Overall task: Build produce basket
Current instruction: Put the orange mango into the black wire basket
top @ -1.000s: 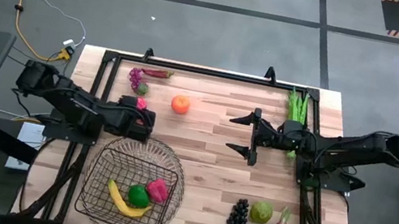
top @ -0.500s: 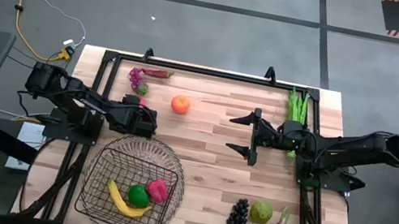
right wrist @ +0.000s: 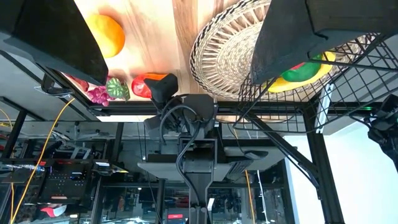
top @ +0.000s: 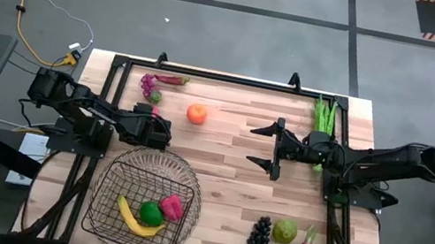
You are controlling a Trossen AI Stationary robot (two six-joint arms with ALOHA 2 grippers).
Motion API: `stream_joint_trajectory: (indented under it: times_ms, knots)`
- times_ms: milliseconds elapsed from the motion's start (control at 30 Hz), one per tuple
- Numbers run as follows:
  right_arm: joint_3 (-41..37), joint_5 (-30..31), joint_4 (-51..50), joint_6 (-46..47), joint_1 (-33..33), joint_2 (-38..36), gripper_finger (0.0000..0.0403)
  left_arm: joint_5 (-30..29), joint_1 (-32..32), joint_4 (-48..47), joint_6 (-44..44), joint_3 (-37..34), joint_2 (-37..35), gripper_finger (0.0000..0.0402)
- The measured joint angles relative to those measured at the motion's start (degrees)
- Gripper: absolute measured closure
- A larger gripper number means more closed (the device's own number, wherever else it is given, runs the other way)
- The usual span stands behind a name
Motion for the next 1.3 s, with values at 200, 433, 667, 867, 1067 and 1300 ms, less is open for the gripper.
stream_joint_trajectory:
  times_ms: [200, 433, 667, 867, 1067, 1300]
  knots:
    - [0.0, 0.0, 0.0, 0.0, 0.0, 0.0, 0.0016, -1.0, -0.4, 0.3, 2.1, 0.0, 0.1, 0.014]
    - [0.0, 0.0, 0.0, 0.0, 0.0, 0.0, 0.0016, -3.6, -0.4, -1.5, 13.5, 3.8, -5.5, 0.0141]
    - [0.0, 0.0, 0.0, 0.0, 0.0, 0.0, 0.0016, -8.5, -2.0, -1.0, 37.5, 10.5, -16.8, 0.0141]
    - [0.0, 0.0, 0.0, 0.2, 0.0, 0.0, 0.0016, -8.9, -7.2, 14.4, 63.5, 11.0, -25.6, 0.0141]
    - [0.0, 0.0, 0.0, 0.2, 0.0, 0.0, 0.0016, 0.9, -11.5, 35.8, 82.4, 5.1, -30.1, 0.0141]
    - [0.0, 0.0, 0.0, 0.2, 0.0, 0.0, 0.0016, 19.1, -11.6, 63.1, 89.2, -5.9, -31.1, 0.0141]
